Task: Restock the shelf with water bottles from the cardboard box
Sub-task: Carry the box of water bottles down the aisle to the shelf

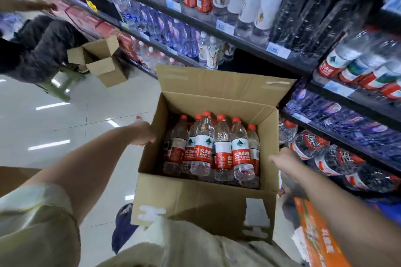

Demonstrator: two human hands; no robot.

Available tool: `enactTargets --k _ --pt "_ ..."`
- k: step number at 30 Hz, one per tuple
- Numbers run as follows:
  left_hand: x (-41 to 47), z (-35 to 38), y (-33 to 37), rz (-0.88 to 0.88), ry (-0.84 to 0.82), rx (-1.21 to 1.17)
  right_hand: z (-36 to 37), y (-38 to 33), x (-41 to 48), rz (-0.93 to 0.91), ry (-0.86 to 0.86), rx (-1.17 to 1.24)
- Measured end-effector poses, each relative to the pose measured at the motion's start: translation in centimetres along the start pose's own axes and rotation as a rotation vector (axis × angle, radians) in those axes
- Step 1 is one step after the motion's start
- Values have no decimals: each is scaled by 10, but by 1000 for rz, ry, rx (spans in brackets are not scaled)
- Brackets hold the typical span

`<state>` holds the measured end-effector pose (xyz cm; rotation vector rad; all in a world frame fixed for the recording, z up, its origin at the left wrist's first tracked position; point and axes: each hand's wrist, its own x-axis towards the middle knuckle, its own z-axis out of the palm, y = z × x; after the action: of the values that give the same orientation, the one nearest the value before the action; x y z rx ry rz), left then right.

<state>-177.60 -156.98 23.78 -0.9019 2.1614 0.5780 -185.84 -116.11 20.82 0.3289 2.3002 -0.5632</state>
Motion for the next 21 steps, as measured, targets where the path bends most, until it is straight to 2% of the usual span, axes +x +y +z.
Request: enactTargets --k 9,16,21 --pt "84 -57 60 128 -71 182 9 -21 32 131 29 180" --pt "186 -88 86 343 -175 375 46 -49 49 300 107 290" --pt "233 -91 97 390 -165 429 81 -64 70 373 134 343"
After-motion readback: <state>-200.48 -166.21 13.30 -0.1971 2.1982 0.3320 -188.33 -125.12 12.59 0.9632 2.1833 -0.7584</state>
